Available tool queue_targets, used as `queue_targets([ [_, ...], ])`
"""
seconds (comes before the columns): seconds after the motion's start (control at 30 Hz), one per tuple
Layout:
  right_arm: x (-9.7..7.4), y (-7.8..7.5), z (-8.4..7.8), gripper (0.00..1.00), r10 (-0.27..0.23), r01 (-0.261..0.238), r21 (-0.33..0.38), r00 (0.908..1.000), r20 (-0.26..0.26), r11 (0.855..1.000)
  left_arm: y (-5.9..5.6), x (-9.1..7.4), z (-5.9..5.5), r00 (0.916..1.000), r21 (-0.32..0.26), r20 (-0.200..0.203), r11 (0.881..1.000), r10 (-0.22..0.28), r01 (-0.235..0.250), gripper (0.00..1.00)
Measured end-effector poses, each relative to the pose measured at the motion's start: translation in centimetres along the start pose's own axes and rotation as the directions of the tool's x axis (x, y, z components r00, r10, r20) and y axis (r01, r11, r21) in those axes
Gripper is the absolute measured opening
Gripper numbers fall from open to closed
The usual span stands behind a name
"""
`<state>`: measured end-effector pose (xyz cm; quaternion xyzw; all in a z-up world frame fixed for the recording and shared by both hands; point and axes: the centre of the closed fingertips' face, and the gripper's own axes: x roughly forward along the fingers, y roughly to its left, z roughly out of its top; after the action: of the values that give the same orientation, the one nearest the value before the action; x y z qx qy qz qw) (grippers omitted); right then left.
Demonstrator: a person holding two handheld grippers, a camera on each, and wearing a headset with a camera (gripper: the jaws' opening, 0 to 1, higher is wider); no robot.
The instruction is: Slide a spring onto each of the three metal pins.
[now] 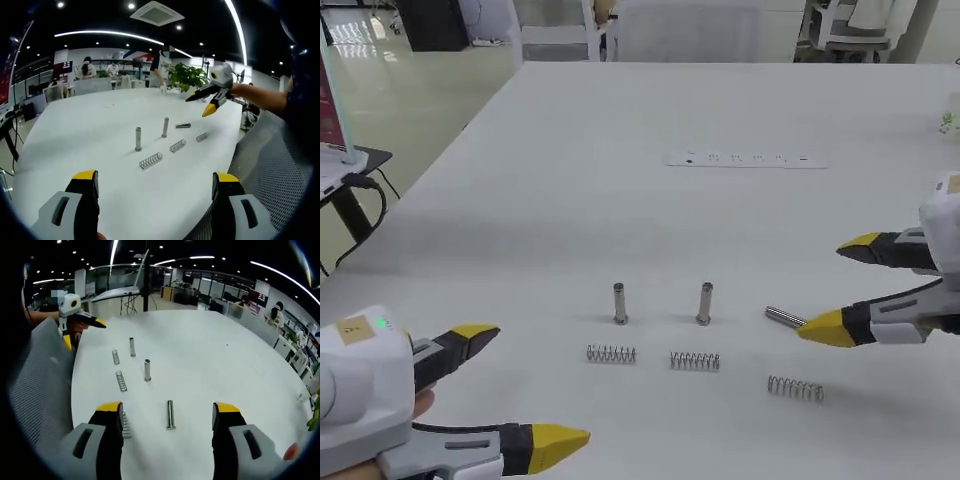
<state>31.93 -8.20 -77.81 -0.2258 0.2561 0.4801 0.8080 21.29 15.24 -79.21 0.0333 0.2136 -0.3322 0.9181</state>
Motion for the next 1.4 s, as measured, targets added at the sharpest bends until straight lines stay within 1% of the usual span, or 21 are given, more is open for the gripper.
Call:
queue_targets([
  [0.03, 0.2, -0.1, -0.1, 0.72, 0.002, -0.002, -0.010, 0.9999, -0.014, 1.000, 0.0, 0.0, 0.0, 1.0000, 0.001, -0.002, 1.000, 0.001, -0.001, 0.91],
  [0.17, 0.9, -0.1, -0.2, 0.70, 0.017, -0.017, -0.004, 0.9994, -0.029, 1.000, 0.1, -0.1, -0.2, 1.0000, 0.000, -0.006, 1.000, 0.004, -0.004, 0.91],
  [0.33, 1.7, -0.2, -0.8, 0.67, 0.021, -0.022, -0.001, 0.9978, -0.063, 1.000, 0.0, -0.1, -0.2, 1.0000, 0.000, -0.009, 1.000, 0.005, -0.005, 0.91],
  [0.43, 2.1, -0.2, -1.3, 0.62, 0.027, -0.027, -0.004, 0.9952, -0.094, 1.000, 0.0, -0.1, -0.2, 1.0000, 0.000, -0.008, 1.000, 0.003, -0.003, 0.91],
  [0.5, 2.3, -0.3, -1.4, 0.61, 0.028, -0.029, -0.004, 0.9948, -0.097, 1.000, 0.1, -0.1, -0.2, 1.0000, 0.001, -0.008, 1.000, 0.003, -0.003, 0.91],
  [0.57, 2.6, -0.4, -1.7, 0.57, 0.028, -0.028, 0.004, 0.9926, -0.119, 1.000, 0.0, -0.1, -0.2, 1.0000, 0.001, -0.009, 1.000, 0.003, -0.003, 0.91],
  [0.63, 2.8, -0.5, -1.9, 0.53, 0.025, -0.026, -0.004, 0.9910, -0.132, 1.000, 0.0, -0.1, -0.2, 1.0000, 0.002, -0.009, 1.000, 0.004, -0.004, 0.90],
  [0.73, 3.1, -0.4, -2.0, 0.51, 0.029, -0.030, -0.007, 0.9895, -0.142, 1.000, 0.0, -0.1, -0.3, 0.9999, 0.000, -0.009, 1.000, 0.004, -0.004, 0.90],
  [0.9, 3.7, -0.5, -2.3, 0.44, 0.025, -0.031, -0.028, 0.9830, -0.182, 0.999, -0.1, 0.0, -0.3, 0.9999, 0.000, -0.010, 1.000, 0.004, -0.004, 0.90],
  [0.97, 4.0, -0.5, -2.3, 0.43, 0.023, -0.030, -0.034, 0.9808, -0.193, 0.999, -0.1, 0.0, -0.3, 0.9999, 0.001, -0.011, 1.000, 0.004, -0.004, 0.90],
  [1.03, 4.3, -0.4, -2.4, 0.40, 0.032, -0.040, -0.032, 0.9784, -0.204, 0.999, -0.1, 0.0, -0.3, 0.9999, -0.001, -0.010, 1.000, 0.004, -0.004, 0.90],
  [1.17, 4.8, -0.4, -2.9, 0.33, 0.030, -0.038, -0.031, 0.9715, -0.235, 0.999, -0.1, 0.0, -0.3, 0.9999, -0.002, -0.009, 1.000, 0.005, -0.005, 0.90],
  [1.4, 5.5, -0.2, -3.2, 0.29, 0.040, -0.053, -0.041, 0.9623, -0.269, 0.998, -0.1, 0.1, -0.3, 1.0000, -0.005, -0.006, 1.000, 0.006, -0.006, 0.90],
])
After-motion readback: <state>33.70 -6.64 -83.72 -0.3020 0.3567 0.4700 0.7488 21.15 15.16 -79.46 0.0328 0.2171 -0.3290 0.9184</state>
